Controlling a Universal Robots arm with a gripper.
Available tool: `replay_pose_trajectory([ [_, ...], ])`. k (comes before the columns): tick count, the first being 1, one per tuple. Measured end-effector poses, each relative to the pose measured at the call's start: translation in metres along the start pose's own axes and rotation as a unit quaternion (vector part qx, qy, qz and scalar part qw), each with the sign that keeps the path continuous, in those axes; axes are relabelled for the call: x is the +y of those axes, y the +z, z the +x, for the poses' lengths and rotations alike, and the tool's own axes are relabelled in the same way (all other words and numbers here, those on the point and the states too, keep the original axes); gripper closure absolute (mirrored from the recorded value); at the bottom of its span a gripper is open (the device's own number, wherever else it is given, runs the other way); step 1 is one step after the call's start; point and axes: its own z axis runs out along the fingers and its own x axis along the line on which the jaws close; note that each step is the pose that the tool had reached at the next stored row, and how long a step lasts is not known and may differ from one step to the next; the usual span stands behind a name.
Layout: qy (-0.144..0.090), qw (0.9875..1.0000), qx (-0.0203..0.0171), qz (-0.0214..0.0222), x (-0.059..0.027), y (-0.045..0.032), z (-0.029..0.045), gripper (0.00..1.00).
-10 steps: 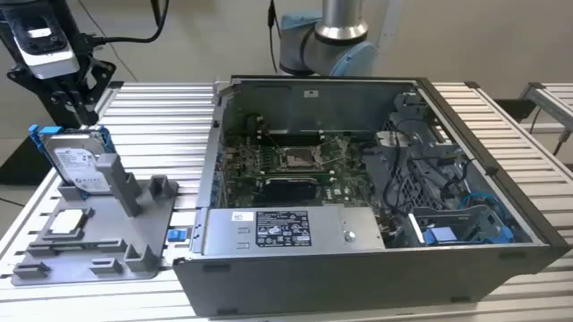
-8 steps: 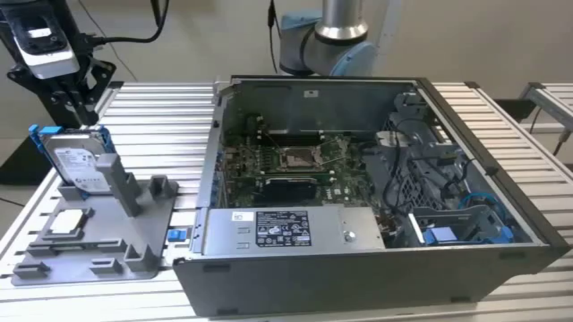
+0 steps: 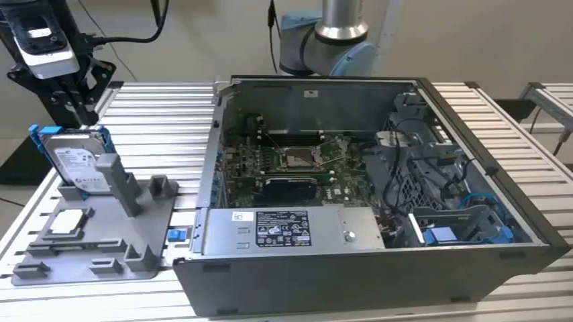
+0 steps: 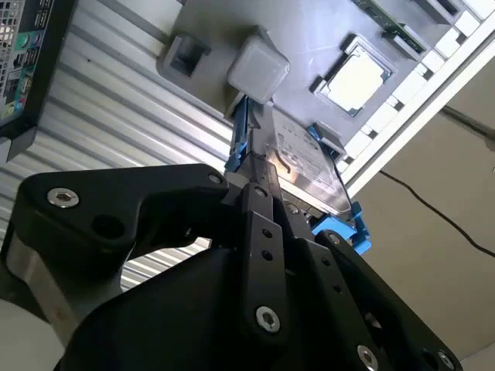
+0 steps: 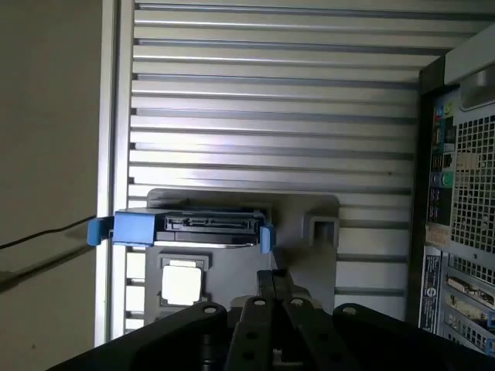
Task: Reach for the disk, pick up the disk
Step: 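Reach for the disk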
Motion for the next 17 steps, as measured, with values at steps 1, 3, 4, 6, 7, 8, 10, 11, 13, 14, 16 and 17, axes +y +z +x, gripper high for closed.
replay_pose_trajectory([
  [1,0.000,1.0000,0.0000,0.0000,0.0000,0.0000,0.0000,1.00],
  [3,0.000,1.0000,0.0000,0.0000,0.0005,0.0000,0.0000,1.00],
  [4,0.000,1.0000,0.0001,0.0001,0.0012,0.0000,0.0000,1.00],
  [6,0.000,1.0000,0.0000,0.0000,0.0058,0.0003,0.0012,1.00],
  [7,0.000,1.0000,0.0001,0.0001,0.0090,0.0004,0.0029,1.00],
  [8,0.000,1.0000,0.0001,0.0000,0.0115,0.0006,0.0070,1.00],
  [10,0.000,1.0000,0.0001,0.0001,0.0137,0.0007,0.0158,1.00],
  [11,0.000,1.0000,0.0001,0.0001,0.0142,0.0008,0.0205,1.00],
  [13,0.000,1.0000,0.0000,0.0000,0.0155,0.0011,0.0293,1.00],
  [14,0.000,1.0000,0.0000,0.0000,0.0158,0.0011,0.0341,1.00],
  [16,0.000,1.0000,0.0000,0.0000,0.0162,0.0012,0.0430,1.00],
  [17,0.000,1.0000,0.0000,0.0000,0.0166,0.0013,0.0477,1.00],
])
